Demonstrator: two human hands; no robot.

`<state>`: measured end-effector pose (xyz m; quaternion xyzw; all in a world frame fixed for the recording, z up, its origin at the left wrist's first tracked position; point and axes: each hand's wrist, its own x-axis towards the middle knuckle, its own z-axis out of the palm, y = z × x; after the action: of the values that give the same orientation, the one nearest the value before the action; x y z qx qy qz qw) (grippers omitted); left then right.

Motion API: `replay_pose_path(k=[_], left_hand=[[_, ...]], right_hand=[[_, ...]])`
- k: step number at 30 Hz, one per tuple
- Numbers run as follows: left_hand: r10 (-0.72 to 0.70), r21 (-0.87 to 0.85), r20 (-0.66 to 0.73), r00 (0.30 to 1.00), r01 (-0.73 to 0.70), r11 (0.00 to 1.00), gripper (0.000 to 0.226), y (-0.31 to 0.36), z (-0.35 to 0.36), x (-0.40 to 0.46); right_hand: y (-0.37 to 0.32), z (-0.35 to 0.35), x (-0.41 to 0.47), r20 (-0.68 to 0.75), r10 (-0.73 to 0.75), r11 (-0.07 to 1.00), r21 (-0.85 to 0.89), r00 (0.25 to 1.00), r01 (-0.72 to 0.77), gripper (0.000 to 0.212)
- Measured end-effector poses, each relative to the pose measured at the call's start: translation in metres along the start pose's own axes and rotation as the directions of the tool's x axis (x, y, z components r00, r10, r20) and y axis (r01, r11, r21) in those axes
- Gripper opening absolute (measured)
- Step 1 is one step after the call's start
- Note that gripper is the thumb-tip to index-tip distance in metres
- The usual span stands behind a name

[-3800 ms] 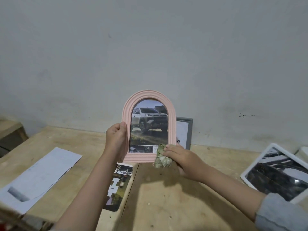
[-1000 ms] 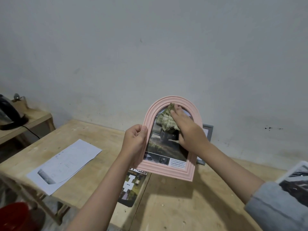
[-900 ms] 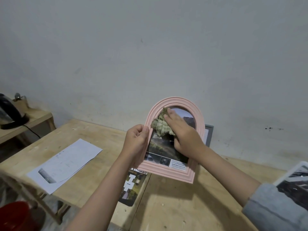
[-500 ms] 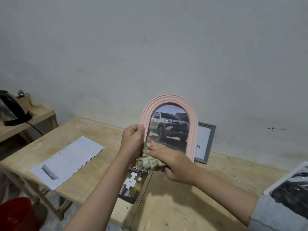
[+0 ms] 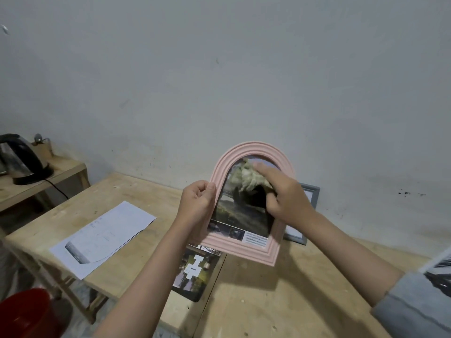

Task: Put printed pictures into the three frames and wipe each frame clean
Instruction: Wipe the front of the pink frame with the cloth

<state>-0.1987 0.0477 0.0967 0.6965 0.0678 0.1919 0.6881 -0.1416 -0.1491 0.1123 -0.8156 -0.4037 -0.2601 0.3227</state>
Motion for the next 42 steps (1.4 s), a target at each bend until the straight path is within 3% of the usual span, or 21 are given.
replay_pose_path(k=[2,5,11,15,21,27,29,31,33,35,37,39,42], left_hand=[[0.019,-0.018,0.02,1.0,-0.019,1.0,0.034,0.001,0.005,-0.002],[0.008,-0.104,-0.009,1.0,-0.009,0.995,0.03,0.0,0.014,0.0],[-0.057,-0.296,0.012,0.998,0.058,0.954,0.03,-0.003,0.014,0.009],[-0.053,-0.064,-0.114,0.992,0.046,0.997,0.04,-0.012,0.008,0.015],[-0.098,-0.056,-0.17,0.981,0.089,0.994,0.036,-0.01,0.016,0.01],[-0.16,-0.044,-0.184,0.97,0.155,0.987,0.029,-0.019,0.008,0.008],[-0.171,-0.021,-0.172,0.97,0.17,0.985,0.029,-0.022,0.002,0.009],[-0.199,-0.037,-0.143,0.97,0.195,0.98,0.029,-0.026,-0.001,0.009],[-0.226,-0.029,-0.107,0.968,0.224,0.974,0.03,-0.028,0.004,0.006],[-0.216,-0.017,-0.065,0.974,0.215,0.976,0.03,-0.027,0.014,-0.001],[-0.164,-0.032,-0.034,0.986,0.163,0.986,0.03,-0.022,0.026,-0.009],[-0.131,-0.055,-0.037,0.991,0.129,0.99,0.028,-0.017,0.033,-0.015],[-0.096,-0.001,-0.056,0.994,0.096,0.995,0.033,-0.022,0.028,-0.016]], right_hand=[[0.013,0.003,0.005,-0.05,-0.056,0.987,-0.153,0.997,0.048,0.072],[0.011,0.018,0.003,-0.011,-0.095,0.96,-0.266,0.995,0.089,0.073],[-0.01,0.044,-0.022,0.163,-0.146,0.981,-0.104,0.976,0.164,0.08],[-0.011,0.05,-0.037,0.278,-0.207,0.975,-0.023,0.938,0.223,0.074],[-0.016,0.048,-0.049,0.438,-0.16,0.984,0.14,0.885,0.108,0.071],[-0.009,0.011,-0.02,0.663,-0.064,0.997,0.005,0.746,0.081,0.039],[-0.004,-0.002,-0.011,0.632,-0.009,0.999,-0.02,0.775,0.027,0.046],[-0.002,-0.012,0.0,0.437,-0.024,0.999,-0.031,0.899,0.041,0.057],[-0.002,-0.011,0.014,0.21,-0.125,0.986,-0.082,0.97,0.145,0.063],[0.0,0.0,0.026,0.116,-0.223,0.959,-0.15,0.968,0.239,0.062],[0.001,0.015,0.033,0.148,-0.312,0.91,-0.239,0.938,0.34,0.052],[0.007,0.029,0.034,0.188,-0.397,0.851,-0.293,0.899,0.437,0.057],[0.014,0.037,0.035,0.172,-0.416,0.835,-0.317,0.893,0.45,0.057]])
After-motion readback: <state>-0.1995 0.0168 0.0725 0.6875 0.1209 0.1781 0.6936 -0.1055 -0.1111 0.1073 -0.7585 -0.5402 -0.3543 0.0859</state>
